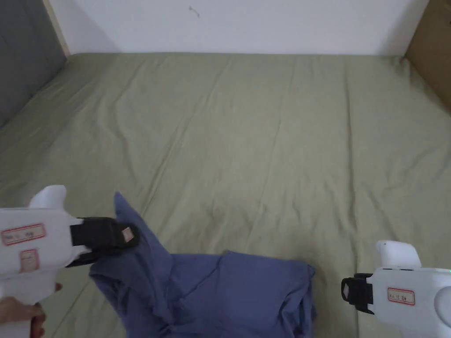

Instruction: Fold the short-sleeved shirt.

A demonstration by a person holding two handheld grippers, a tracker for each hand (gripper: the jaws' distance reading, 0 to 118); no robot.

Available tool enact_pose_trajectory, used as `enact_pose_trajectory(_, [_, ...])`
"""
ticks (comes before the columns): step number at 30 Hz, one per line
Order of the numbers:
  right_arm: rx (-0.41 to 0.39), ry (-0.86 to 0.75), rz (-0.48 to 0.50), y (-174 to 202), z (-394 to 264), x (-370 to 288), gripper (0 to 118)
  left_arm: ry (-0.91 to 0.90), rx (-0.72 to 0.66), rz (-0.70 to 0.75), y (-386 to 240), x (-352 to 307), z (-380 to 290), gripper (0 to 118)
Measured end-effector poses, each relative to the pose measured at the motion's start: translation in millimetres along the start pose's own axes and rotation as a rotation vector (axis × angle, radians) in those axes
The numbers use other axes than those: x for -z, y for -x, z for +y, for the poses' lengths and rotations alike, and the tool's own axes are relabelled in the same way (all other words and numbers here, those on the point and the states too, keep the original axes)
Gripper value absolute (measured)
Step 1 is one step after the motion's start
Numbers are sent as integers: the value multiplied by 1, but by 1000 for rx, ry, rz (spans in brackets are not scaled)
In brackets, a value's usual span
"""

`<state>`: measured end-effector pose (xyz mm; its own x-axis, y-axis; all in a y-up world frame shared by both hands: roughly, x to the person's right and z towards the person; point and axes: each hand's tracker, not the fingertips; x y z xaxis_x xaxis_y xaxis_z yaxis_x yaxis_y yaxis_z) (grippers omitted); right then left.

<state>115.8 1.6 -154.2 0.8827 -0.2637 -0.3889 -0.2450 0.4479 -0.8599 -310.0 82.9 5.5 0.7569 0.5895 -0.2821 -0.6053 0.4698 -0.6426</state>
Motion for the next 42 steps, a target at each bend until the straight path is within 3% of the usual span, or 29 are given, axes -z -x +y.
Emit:
enact_pose_trajectory(4, [38,-6,1,-19,-6,-6,0,130,115,-81,-51,60,-7,11])
enact_pose_trajectory(8, [101,-22,20,-42,-10,-13,0,301,248,-73,-87,133,-27,11])
enact_pose_trajectory(12, [52,-41,13,-53,-14,-24,0,408,286,-59,-113,176,-49,12])
enact_pose_trajectory(15, [83,-33,3,-63,-15,-22,0,452,340,-34,-121,197,-59,13])
enact_pose_trajectory(18, [161,-23,25,-73,-18,-17,0,479,323,-86,-126,199,-64,42])
enact_pose_trajectory(19, [162,-21,20,-76,-20,-16,0,491,314,-146,-126,196,-64,71])
enact_pose_trajectory(20, [162,-18,15,-76,-20,-15,0,491,295,-183,-127,191,-63,91])
enact_pose_trajectory(21, [159,-14,9,-75,-21,-14,0,477,276,-206,-127,186,-61,103])
enact_pose_trajectory(22, [155,-10,6,-75,-22,-14,0,457,263,-214,-124,179,-57,107])
enact_pose_trajectory(25, [151,-5,9,-75,-22,-13,0,372,185,-201,-106,157,-39,106])
enact_pose_trajectory(27, [154,-4,11,-74,-22,-12,0,309,94,-211,-82,145,-27,96])
enact_pose_trajectory(30, [156,-4,18,-71,-21,-10,0,232,-51,-156,-50,129,-16,48])
enact_pose_trajectory(31, [152,-4,21,-70,-21,-9,0,224,-55,-117,-37,130,-14,36])
enact_pose_trajectory(33, [140,-4,24,-66,-21,-10,0,220,-22,-40,-27,133,-16,25])
enact_pose_trajectory(34, [135,-4,24,-65,-21,-10,0,223,-23,21,-22,137,-20,7])
enact_pose_trajectory(36, [132,-3,26,-64,-21,-9,0,267,-1,32,-21,147,-30,5])
enact_pose_trajectory(42, [148,4,26,-63,-23,-7,0,388,76,-143,-44,179,-61,4])
